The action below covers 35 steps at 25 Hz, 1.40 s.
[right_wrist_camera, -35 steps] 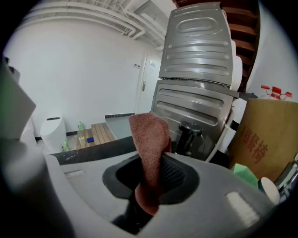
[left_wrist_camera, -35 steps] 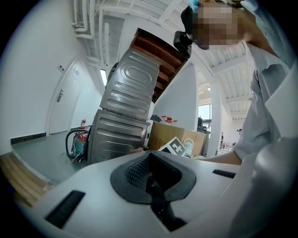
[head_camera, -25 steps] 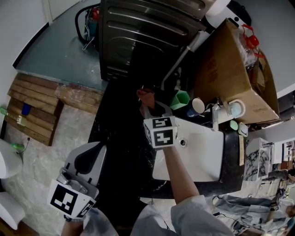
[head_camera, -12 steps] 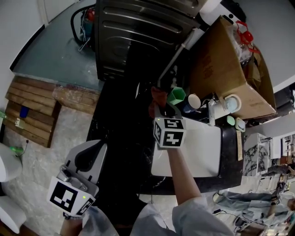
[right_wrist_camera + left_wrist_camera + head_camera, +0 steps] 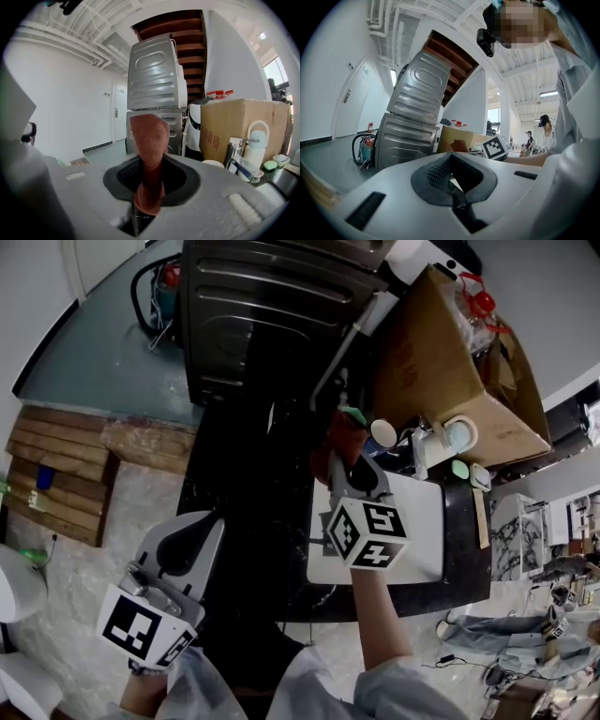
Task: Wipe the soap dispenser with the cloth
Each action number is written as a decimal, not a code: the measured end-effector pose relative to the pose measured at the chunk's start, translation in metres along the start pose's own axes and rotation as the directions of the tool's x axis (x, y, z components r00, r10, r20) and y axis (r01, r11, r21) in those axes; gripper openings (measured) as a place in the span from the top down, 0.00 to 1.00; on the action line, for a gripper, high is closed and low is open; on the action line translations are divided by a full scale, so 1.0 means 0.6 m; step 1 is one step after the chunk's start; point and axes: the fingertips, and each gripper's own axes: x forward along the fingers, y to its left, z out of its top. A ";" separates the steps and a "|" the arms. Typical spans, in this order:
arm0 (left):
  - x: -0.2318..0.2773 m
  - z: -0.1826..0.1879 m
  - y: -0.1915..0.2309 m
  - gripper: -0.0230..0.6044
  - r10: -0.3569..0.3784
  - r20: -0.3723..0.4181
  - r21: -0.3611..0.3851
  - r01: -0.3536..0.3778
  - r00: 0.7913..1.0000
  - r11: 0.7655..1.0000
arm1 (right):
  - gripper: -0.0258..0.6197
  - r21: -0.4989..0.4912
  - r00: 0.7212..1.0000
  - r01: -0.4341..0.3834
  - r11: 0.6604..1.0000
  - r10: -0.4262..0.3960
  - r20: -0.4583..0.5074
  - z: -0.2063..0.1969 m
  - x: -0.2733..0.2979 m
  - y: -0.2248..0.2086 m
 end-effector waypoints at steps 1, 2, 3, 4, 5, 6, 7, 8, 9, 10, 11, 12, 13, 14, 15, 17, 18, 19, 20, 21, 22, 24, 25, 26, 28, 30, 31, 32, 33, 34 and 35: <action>0.000 0.001 -0.002 0.96 -0.007 0.002 0.002 0.007 1.000 1.000 | 0.84 0.002 1.000 0.004 1.000 -0.004 0.014 0.006 -0.013 0.002; 0.000 0.001 -0.005 0.96 -0.015 0.003 0.004 0.015 1.000 1.000 | 0.84 0.005 1.000 0.007 1.000 -0.007 0.028 0.012 -0.026 0.004; -0.001 0.001 -0.007 0.96 -0.022 0.004 0.006 0.022 1.000 1.000 | 0.84 0.009 0.999 0.010 1.000 -0.011 0.041 0.018 -0.039 0.007; -0.001 0.001 -0.009 0.96 -0.030 0.005 0.008 0.030 1.000 1.000 | 0.84 0.014 0.998 0.013 1.000 -0.014 0.053 0.023 -0.052 0.011; -0.002 0.001 -0.010 0.96 -0.037 0.005 0.010 0.037 0.999 0.999 | 0.84 0.018 0.998 0.015 1.000 -0.017 0.065 0.027 -0.065 0.015; -0.003 0.001 -0.012 0.96 -0.045 0.006 0.012 0.045 0.999 0.999 | 0.84 0.020 0.997 0.018 1.000 -0.019 0.077 0.031 -0.078 0.019; -0.004 0.002 -0.014 0.96 -0.052 0.007 0.013 0.052 0.999 0.999 | 0.84 0.022 0.996 0.019 1.000 -0.021 0.087 0.035 -0.090 0.023; -0.005 0.003 -0.015 0.96 -0.059 0.010 0.014 0.059 0.998 0.998 | 0.84 0.022 0.995 0.021 1.000 -0.023 0.095 0.038 -0.103 0.028; -0.006 0.005 -0.017 0.96 -0.066 0.013 0.015 0.065 0.998 0.998 | 0.84 0.023 0.994 0.023 0.999 -0.025 0.102 0.041 -0.115 0.034; -0.007 0.006 -0.018 0.96 -0.072 0.016 0.014 0.072 0.997 0.997 | 0.84 0.024 0.994 0.025 0.999 -0.027 0.108 0.044 -0.128 0.040; -0.009 0.007 -0.019 0.96 -0.079 0.017 0.015 0.079 0.997 0.997 | 0.84 0.027 0.993 0.029 0.999 -0.032 0.113 0.045 -0.141 0.047; -0.011 0.007 -0.019 0.96 -0.087 0.017 0.015 0.086 0.996 0.996 | 0.84 0.032 0.992 0.034 0.999 -0.038 0.119 0.045 -0.153 0.053; -0.013 0.007 -0.020 0.96 -0.095 0.017 0.016 0.094 0.995 0.995 | 0.84 0.035 0.991 0.041 0.999 -0.045 0.124 0.044 -0.166 0.059; -0.016 0.007 -0.022 0.96 -0.103 0.016 0.016 0.102 0.995 0.995 | 0.84 0.036 0.990 0.049 0.998 -0.054 0.130 0.043 -0.179 0.064; -0.019 0.007 -0.024 0.96 -0.111 0.016 0.016 0.110 0.994 0.994 | 0.84 0.032 0.989 0.058 0.998 -0.062 0.136 0.043 -0.191 0.069; -0.023 0.004 -0.029 0.96 -0.127 0.013 0.015 0.126 0.992 0.992 | 0.84 0.014 0.986 0.081 0.997 -0.082 0.146 0.040 -0.214 0.077; -0.025 0.003 -0.032 0.96 -0.134 0.012 0.014 0.134 0.991 0.991 | 0.84 0.004 0.984 0.094 0.996 -0.093 0.149 0.039 -0.223 0.079; -0.026 0.001 -0.036 0.96 -0.142 0.010 0.013 0.141 0.990 0.990 | 0.84 -0.003 0.983 0.105 0.994 -0.103 0.151 0.037 -0.232 0.080; -0.027 -0.001 -0.040 0.96 -0.148 0.008 0.012 0.147 0.989 0.989 | 0.84 -0.007 0.982 0.115 0.993 -0.112 0.150 0.034 -0.240 0.081; -0.029 -0.003 -0.043 0.96 -0.152 0.007 0.011 0.152 0.988 0.988 | 0.84 -0.008 0.982 0.121 0.993 -0.119 0.149 0.031 -0.247 0.082; -0.030 -0.005 -0.047 0.96 -0.156 0.005 0.011 0.156 0.988 0.988 | 0.84 -0.008 0.981 0.125 0.992 -0.122 0.149 0.028 -0.253 0.083; -0.033 -0.008 -0.056 0.96 -0.164 0.004 0.011 0.164 0.986 0.986 | 0.84 -0.005 0.981 0.129 0.992 -0.126 0.149 0.023 -0.266 0.084; -0.036 -0.009 -0.062 0.96 -0.167 0.003 0.012 0.167 0.986 0.986 | 0.84 -0.001 0.980 0.130 0.992 -0.128 0.150 0.020 -0.273 0.084; -0.038 -0.010 -0.068 0.96 -0.170 0.001 0.013 0.170 0.985 0.985 | 0.84 0.003 0.980 0.130 0.991 -0.129 0.152 0.018 -0.280 0.083; -0.043 -0.011 -0.082 0.96 -0.171 -0.001 0.016 0.171 0.985 0.985 | 0.84 0.011 0.980 0.131 0.991 -0.131 0.152 0.013 -0.294 0.080; -0.049 -0.011 -0.097 0.96 -0.170 -0.004 0.017 0.170 0.986 0.985 | 0.84 0.017 0.980 0.128 0.992 -0.129 0.148 0.007 -0.311 0.077; -0.052 -0.011 -0.106 0.96 -0.168 -0.004 0.017 0.168 0.986 0.986 | 0.84 0.018 0.981 0.125 0.992 -0.127 0.147 0.004 -0.320 0.075; -0.055 -0.012 -0.115 0.96 -0.166 -0.005 0.019 0.166 0.986 0.986 | 0.84 0.018 0.981 0.122 0.992 -0.123 0.147 0.002 -0.330 0.073; -0.059 -0.012 -0.125 0.96 -0.163 -0.005 0.022 0.163 0.987 0.986 | 0.84 0.017 0.982 0.119 0.993 -0.120 0.148 -0.001 -0.341 0.071; -0.062 -0.013 -0.136 0.96 -0.161 -0.004 0.025 0.161 0.987 0.987 | 0.84 0.015 0.982 0.117 0.993 -0.118 0.148 -0.005 -0.352 0.068; -0.066 -0.014 -0.148 0.96 -0.160 -0.004 0.029 0.160 0.987 0.987 | 0.84 0.013 0.982 0.115 0.993 -0.116 0.148 -0.009 -0.363 0.064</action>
